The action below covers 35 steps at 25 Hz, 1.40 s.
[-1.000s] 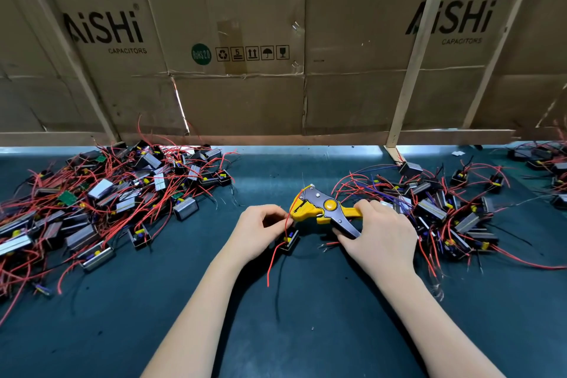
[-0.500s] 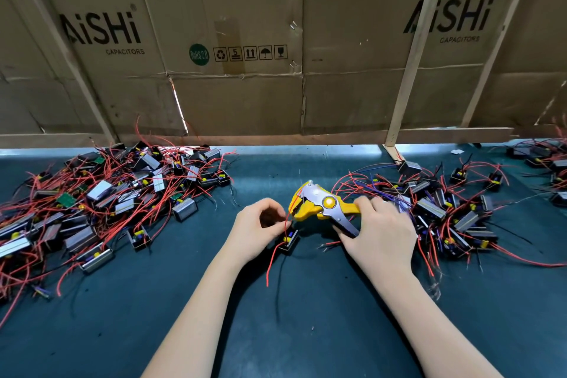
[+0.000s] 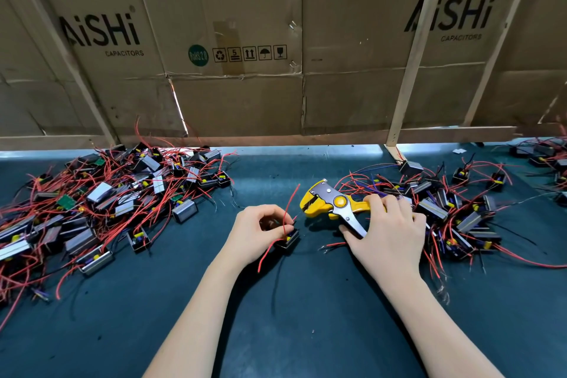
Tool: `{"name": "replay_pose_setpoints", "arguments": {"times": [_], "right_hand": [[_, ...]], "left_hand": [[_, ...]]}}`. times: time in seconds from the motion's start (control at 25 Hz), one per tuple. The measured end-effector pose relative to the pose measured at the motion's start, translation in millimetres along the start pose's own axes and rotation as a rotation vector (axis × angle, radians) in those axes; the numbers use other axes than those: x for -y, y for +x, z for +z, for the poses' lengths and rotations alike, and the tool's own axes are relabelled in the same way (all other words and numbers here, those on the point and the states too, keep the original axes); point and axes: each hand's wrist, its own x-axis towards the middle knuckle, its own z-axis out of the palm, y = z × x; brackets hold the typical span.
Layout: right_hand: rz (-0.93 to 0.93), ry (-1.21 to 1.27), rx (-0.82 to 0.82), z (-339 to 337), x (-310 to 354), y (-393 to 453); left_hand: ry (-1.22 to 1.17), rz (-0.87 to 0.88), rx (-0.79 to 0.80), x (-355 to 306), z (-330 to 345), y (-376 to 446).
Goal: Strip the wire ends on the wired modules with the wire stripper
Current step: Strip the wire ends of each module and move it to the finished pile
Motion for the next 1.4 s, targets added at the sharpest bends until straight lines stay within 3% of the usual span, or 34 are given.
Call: {"name": "replay_pose_setpoints", "arguments": {"times": [0.44, 0.68, 0.88, 1.24, 1.4], "right_hand": [[0.005, 0.003, 0.041, -4.3, 2.2, -1.7], [0.080, 0.031, -0.042, -6.5, 0.5, 1.6], [0.096, 0.073, -0.065, -7.2, -1.6, 2.3], [-0.021, -0.050, 0.081, -6.3, 0.2, -1.3], [0.040, 0.031, 0.036, -8.1, 0.2, 0.6]], "left_hand": [[-0.088, -0.035, -0.062, 9.0, 2.7, 4.6], [-0.019, -0.062, -0.078, 5.7, 5.3, 3.5], [0.116, 0.081, -0.126, -0.5, 4.4, 0.4], [-0.100, 0.110, -0.081, -2.3, 2.2, 2.0], [-0.185, 0.037, -0.119, 1.7, 1.9, 6.3]]}}
